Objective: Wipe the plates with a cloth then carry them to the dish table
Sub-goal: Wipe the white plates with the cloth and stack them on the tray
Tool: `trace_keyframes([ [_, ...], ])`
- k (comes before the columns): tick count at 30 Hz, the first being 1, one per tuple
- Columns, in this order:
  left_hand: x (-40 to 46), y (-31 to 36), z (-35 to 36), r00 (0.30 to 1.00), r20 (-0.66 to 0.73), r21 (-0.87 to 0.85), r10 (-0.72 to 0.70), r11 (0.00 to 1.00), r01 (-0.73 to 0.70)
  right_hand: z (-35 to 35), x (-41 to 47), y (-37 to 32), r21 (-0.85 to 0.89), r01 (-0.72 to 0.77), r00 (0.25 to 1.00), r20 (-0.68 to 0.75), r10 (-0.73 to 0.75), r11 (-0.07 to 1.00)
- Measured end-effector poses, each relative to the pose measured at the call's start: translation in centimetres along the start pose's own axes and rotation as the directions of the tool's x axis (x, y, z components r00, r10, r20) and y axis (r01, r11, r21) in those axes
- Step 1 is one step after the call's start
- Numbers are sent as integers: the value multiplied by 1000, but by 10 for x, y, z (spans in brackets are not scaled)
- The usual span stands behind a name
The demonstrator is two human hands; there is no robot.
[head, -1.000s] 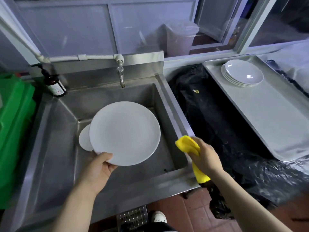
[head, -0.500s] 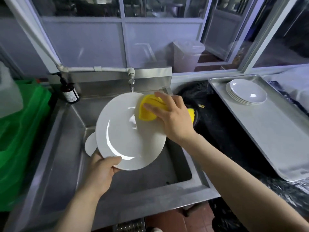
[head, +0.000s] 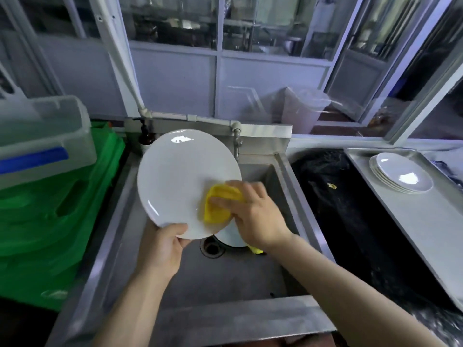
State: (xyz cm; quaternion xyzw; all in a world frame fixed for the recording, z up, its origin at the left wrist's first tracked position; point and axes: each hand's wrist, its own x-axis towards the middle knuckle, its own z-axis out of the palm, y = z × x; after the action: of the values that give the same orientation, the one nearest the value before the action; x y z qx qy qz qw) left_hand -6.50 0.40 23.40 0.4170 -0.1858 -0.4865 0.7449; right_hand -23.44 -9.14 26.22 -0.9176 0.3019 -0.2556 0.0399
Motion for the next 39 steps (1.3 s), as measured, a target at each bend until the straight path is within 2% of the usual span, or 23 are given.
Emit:
trace_keyframes([
  [2,-1,8,-2,999,31,11,25,1000,-25,-7,21,7,-79,-163,986,-42,160,983],
  [4,-3,14,-4,1000,17,-7,20,1000,-20,-7,33,-1,-132,-199,979,-58,193,971],
  [5,-3,17,-5,1000,5,-18,18,1000,-18,-3,35,-12,-128,-158,987,-61,152,979],
  [8,-3,25,-12,999,22,-21,31,999,-31,16,26,-59,-43,91,995,-33,-92,995],
  [10,-6,30,-18,1000,12,-12,17,1000,-16,23,21,-76,-3,155,988,19,-154,988],
  [12,-10,32,-24,1000,12,18,11,1000,-12,18,32,-69,6,94,996,2,-94,996],
  [14,-14,34,-28,1000,8,45,5,999,-6,9,47,-54,-45,-39,998,-50,37,998],
  [16,-18,34,-30,1000,1,72,20,997,-20,0,61,-42,-72,-208,974,-110,199,976],
  [18,-20,34,-30,999,-11,87,35,996,-34,-2,66,-53,-58,-288,947,-164,275,956],
  [20,-19,38,-28,999,-30,84,36,996,-33,1,63,-84,-15,-188,971,-150,184,982],
  [23,-17,49,-29,999,-12,72,31,997,-30,8,50,-125,84,61,998,-33,-58,995],
  [24,-18,52,-29,1000,0,68,26,997,-26,7,49,-129,109,67,998,-3,-67,992],
  [27,-24,59,-30,1000,-10,91,24,996,-23,1,65,-107,134,-110,990,-75,121,985],
  [30,-32,59,-25,1000,16,136,17,991,-19,-15,85,-77,97,-350,910,-201,363,932],
  [32,-34,57,-22,1000,15,158,-4,987,2,-19,93,-82,76,-387,886,-247,394,919],
  [34,-33,56,-21,999,43,184,-4,983,-4,-15,90,-104,46,-267,941,-206,270,963],
  [36,-29,59,-25,999,42,174,5,985,-13,-9,82,-130,61,-21,995,-97,27,998],
  [38,-26,63,-31,999,45,154,25,987,-32,-6,73,-141,108,143,990,0,-144,984],
  [39,-26,65,-33,998,47,157,32,987,-39,-5,72,-138,122,156,987,18,-159,980],
])
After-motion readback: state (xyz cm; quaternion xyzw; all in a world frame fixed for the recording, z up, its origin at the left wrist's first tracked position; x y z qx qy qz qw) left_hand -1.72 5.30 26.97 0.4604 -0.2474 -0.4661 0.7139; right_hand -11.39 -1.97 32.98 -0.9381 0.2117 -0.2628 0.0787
